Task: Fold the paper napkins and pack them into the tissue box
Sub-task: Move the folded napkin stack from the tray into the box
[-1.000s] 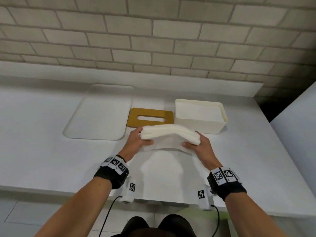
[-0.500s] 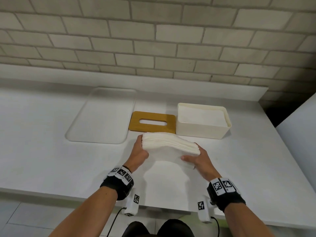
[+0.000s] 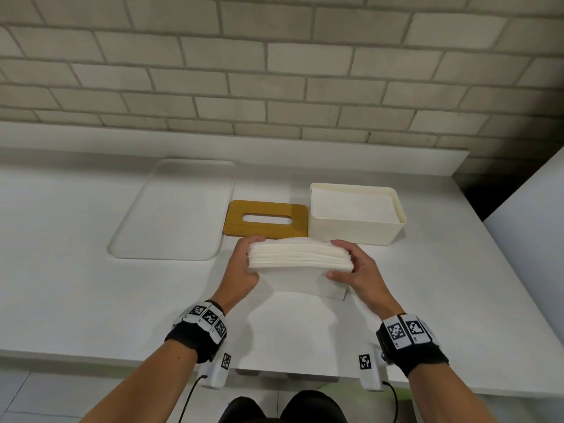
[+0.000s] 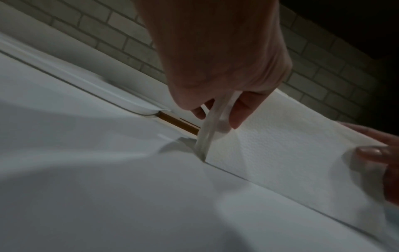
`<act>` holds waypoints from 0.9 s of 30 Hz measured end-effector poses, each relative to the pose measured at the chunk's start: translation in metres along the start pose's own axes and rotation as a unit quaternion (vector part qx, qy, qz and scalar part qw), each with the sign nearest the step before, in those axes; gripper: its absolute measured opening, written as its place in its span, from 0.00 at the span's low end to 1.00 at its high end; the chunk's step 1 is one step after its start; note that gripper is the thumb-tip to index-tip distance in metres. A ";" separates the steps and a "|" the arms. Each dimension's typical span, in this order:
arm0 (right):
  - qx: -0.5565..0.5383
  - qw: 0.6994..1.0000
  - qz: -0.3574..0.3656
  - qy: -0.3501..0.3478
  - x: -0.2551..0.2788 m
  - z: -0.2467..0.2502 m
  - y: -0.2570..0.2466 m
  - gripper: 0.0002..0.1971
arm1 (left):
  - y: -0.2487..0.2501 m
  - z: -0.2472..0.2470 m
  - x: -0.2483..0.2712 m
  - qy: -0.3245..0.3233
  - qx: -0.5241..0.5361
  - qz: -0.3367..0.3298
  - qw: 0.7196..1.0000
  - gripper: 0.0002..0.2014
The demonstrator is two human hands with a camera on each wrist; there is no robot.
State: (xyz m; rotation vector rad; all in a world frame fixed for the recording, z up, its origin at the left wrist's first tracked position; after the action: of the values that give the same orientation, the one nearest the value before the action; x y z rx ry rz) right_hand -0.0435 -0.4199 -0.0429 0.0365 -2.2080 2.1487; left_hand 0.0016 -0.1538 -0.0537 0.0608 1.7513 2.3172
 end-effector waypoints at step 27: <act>0.066 0.997 -0.021 0.045 -0.008 -0.010 -0.005 0.21 | -0.003 -0.005 -0.010 0.005 0.048 0.082 0.995 0.24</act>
State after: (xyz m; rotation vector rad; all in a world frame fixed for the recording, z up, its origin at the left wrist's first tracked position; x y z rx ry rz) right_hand -0.0354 -0.4100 -0.0381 -0.0066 -1.9981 2.2236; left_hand 0.0109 -0.1600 -0.0565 0.2174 1.9303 2.3459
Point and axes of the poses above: each hand's wrist, its own x-axis away from the middle knuckle, its own z-axis out of the back of the hand, y = z × x, the point moved 2 cm from there along -x, towards the middle knuckle, and after that the axes turned 1 degree about z, right-handed, at the moved point
